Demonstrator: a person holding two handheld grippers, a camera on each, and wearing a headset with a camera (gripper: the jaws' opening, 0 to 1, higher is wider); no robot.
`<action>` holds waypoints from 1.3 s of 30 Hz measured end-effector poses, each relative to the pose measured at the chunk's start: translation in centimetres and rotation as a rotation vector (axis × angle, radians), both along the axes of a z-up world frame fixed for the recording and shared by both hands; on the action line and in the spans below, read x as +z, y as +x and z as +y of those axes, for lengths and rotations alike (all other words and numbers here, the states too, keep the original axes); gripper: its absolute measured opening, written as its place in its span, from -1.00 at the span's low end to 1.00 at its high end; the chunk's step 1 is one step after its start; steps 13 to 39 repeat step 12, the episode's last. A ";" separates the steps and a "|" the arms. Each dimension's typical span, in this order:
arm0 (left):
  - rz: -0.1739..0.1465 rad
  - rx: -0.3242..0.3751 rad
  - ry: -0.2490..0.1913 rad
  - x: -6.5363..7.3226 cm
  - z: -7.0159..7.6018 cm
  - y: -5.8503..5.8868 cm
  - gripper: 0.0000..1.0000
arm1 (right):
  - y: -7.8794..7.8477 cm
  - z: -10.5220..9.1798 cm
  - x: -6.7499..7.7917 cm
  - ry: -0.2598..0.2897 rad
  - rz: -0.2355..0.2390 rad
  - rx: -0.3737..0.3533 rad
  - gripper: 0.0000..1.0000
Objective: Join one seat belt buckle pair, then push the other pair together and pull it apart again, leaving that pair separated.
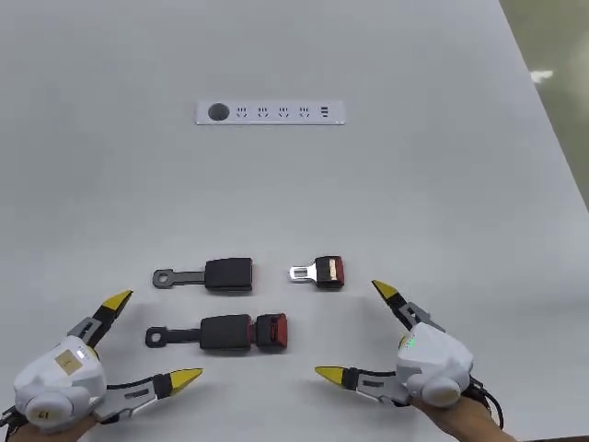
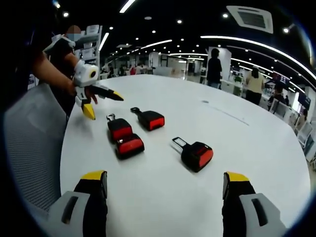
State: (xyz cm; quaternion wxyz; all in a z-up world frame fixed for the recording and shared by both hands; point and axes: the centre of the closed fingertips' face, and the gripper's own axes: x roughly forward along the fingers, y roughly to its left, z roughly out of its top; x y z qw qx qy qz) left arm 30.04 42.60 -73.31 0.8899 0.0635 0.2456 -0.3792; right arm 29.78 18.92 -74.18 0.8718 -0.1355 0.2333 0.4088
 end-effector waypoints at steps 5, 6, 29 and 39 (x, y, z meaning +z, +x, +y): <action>-0.005 -0.005 0.000 0.1 0.0 0.1 1.00 | 0.0 -0.2 0.1 -0.001 -0.002 -0.004 0.98; -0.006 -0.006 0.002 0.0 0.1 0.1 1.00 | 0.0 -0.2 0.1 -0.001 -0.001 -0.004 0.98; -0.012 -0.008 0.001 -0.1 0.1 0.2 1.00 | -0.1 -0.3 0.1 -0.006 -0.001 -0.004 0.98; -0.012 -0.008 0.001 -0.1 0.1 0.2 1.00 | -0.1 -0.3 0.1 -0.006 -0.001 -0.004 0.98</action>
